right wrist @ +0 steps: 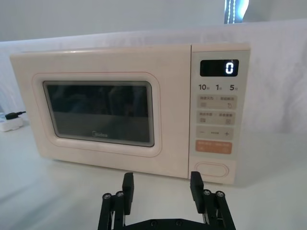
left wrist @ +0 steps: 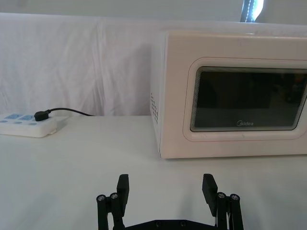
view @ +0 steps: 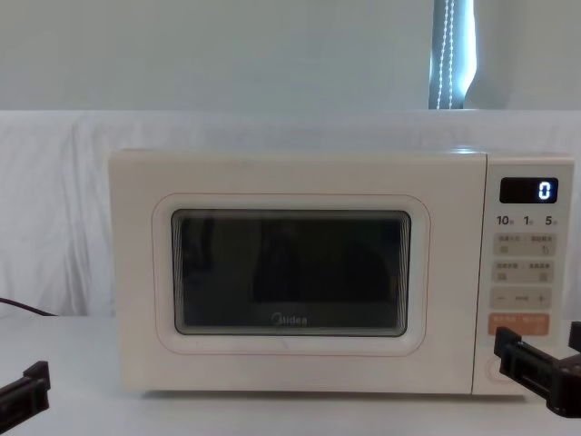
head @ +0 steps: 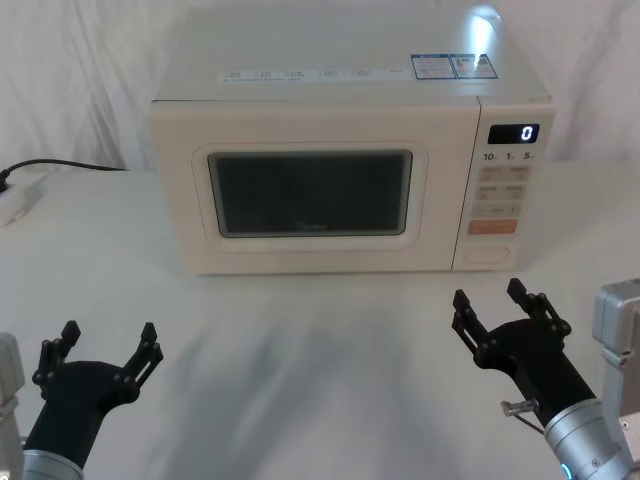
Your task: Press the button to open the microwave door with one hand; close the microwave door with the other hand.
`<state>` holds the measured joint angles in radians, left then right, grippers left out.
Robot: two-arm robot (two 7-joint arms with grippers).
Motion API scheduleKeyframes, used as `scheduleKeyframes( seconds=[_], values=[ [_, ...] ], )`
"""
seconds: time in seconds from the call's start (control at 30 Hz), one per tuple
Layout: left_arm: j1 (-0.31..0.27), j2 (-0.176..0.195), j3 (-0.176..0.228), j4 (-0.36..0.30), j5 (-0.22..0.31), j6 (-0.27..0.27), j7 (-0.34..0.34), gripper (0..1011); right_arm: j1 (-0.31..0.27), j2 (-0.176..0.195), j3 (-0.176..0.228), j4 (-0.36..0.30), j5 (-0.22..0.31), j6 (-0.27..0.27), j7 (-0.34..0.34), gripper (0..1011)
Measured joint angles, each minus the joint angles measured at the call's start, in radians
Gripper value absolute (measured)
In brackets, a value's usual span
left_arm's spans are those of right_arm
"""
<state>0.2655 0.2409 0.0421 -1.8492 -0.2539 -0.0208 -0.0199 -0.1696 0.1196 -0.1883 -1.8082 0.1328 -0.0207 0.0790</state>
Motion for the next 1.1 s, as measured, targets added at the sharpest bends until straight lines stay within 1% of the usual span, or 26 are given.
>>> scheduleKeyframes(
  seconds=[0.07,0.2,0.3,0.33,0.37,0.47,0.5,0.53,0.6,0.63,0.67,0.7,0.73,0.83,0.87,0.93,1.1],
  values=[
    [0.0,0.0,0.0,0.0,0.0,0.0,0.0,1001,-0.003,-0.009,0.001,-0.005,-0.001,0.005,0.005,719],
    [0.0,0.0,0.0,0.0,0.0,0.0,0.0,1001,-0.008,-0.019,0.003,-0.014,-0.008,0.019,0.005,622],
    [0.0,0.0,0.0,0.0,0.0,0.0,0.0,1001,-0.01,-0.024,0.006,-0.02,-0.01,0.034,0.006,501],
    [0.0,0.0,0.0,0.0,0.0,0.0,0.0,1001,-0.011,-0.025,0.007,-0.022,-0.011,0.038,0.007,484],
    [0.0,0.0,0.0,0.0,0.0,0.0,0.0,1001,-0.012,-0.026,0.008,-0.025,-0.011,0.045,0.007,442],
    [0.0,0.0,0.0,0.0,0.0,0.0,0.0,1001,-0.016,-0.025,0.01,-0.039,-0.021,0.071,0.007,364],
    [0.0,0.0,0.0,0.0,0.0,0.0,0.0,1001,-0.017,-0.024,0.011,-0.046,-0.03,0.086,0.005,305],
    [0.0,0.0,0.0,0.0,0.0,0.0,0.0,1001,-0.017,-0.024,0.011,-0.046,-0.03,0.086,0.005,305],
    [0.0,0.0,0.0,0.0,0.0,0.0,0.0,1001,-0.018,-0.023,0.012,-0.055,-0.042,0.105,0.002,232],
    [0.0,0.0,0.0,0.0,0.0,0.0,0.0,1001,-0.019,-0.022,0.012,-0.057,-0.046,0.111,0.001,218],
    [0.0,0.0,0.0,0.0,0.0,0.0,0.0,1001,-0.018,-0.021,0.013,-0.061,-0.055,0.122,0.0,173],
    [0.0,0.0,0.0,0.0,0.0,0.0,0.0,1001,-0.016,-0.018,0.013,-0.064,-0.065,0.131,-0.001,157],
    [0.0,0.0,0.0,0.0,0.0,0.0,0.0,1001,-0.015,-0.017,0.013,-0.065,-0.07,0.136,-0.001,104],
    [0.0,0.0,0.0,0.0,0.0,0.0,0.0,1001,-0.002,-0.009,0.014,-0.065,-0.092,0.158,0.0,48],
    [0.0,0.0,0.0,0.0,0.0,0.0,0.0,1001,0.001,-0.007,0.014,-0.064,-0.096,0.162,0.001,3],
    [0.0,0.0,0.0,0.0,0.0,0.0,0.0,1001,0.015,-0.002,0.016,-0.058,-0.111,0.176,0.006,0],
    [0.0,0.0,0.0,0.0,0.0,0.0,0.0,1001,0.045,0.006,0.019,-0.034,-0.136,0.191,0.017,0]
  ],
)
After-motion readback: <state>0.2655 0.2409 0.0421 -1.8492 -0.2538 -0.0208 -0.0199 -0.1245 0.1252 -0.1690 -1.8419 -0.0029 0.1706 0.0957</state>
